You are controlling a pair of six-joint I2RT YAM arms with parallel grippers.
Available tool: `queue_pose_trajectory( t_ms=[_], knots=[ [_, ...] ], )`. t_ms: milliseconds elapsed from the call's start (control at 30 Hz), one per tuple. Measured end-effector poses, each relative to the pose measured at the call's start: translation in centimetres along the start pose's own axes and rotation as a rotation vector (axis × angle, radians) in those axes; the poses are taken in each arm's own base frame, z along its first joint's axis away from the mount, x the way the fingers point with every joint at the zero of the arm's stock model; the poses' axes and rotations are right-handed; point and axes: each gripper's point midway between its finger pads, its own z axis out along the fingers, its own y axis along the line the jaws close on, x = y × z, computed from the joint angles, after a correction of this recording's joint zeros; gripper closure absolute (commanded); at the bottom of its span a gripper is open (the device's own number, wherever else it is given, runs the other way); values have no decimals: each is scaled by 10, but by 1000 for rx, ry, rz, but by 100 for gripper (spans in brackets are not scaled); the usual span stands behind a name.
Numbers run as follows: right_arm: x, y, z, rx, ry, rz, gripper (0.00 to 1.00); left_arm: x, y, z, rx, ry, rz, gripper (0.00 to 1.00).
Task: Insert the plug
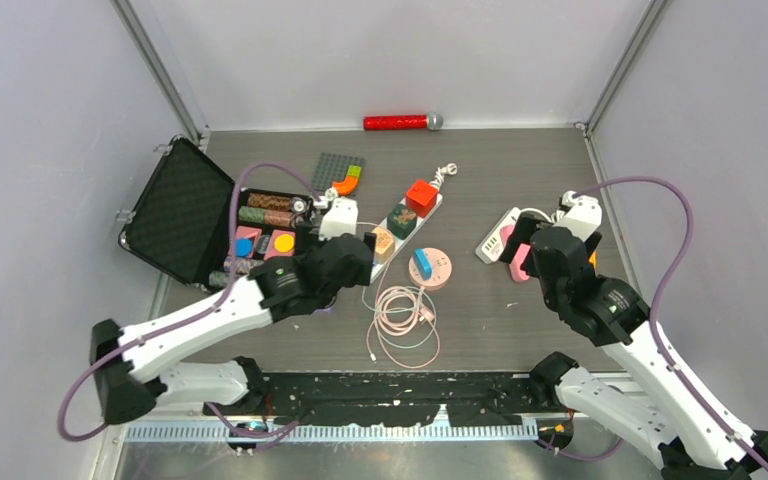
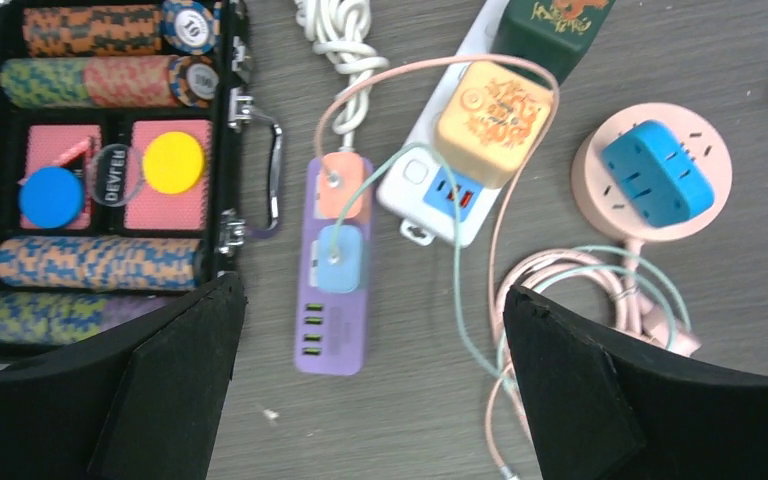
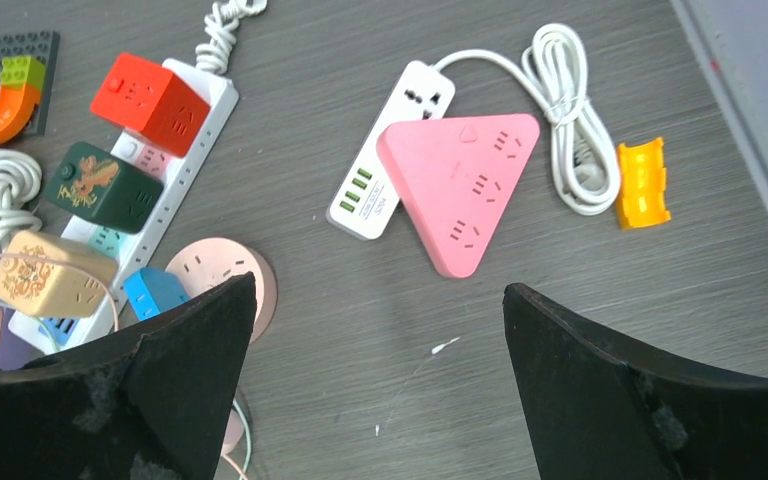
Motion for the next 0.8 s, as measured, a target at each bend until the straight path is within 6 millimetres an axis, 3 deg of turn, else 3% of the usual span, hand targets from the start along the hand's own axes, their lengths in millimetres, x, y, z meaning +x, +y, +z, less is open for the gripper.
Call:
queue_pose_trajectory(
  t_ms=[200,433,633,800],
  knots=[
    [-21,-10,-13,5,-73,5,2,-5,40,-36,55,-86,7,0],
    [-71,-28,-56,-20,-195,53,1,-19,100,-93,114,-234,-132,0],
    [-102,-82,-111,-16,-387,142,5,-18,150,-132,154,-365,-244,0],
    [-112,-120,-147,-21,-520,209,5,-17,173,-152,203,-457,-329,0]
  ],
)
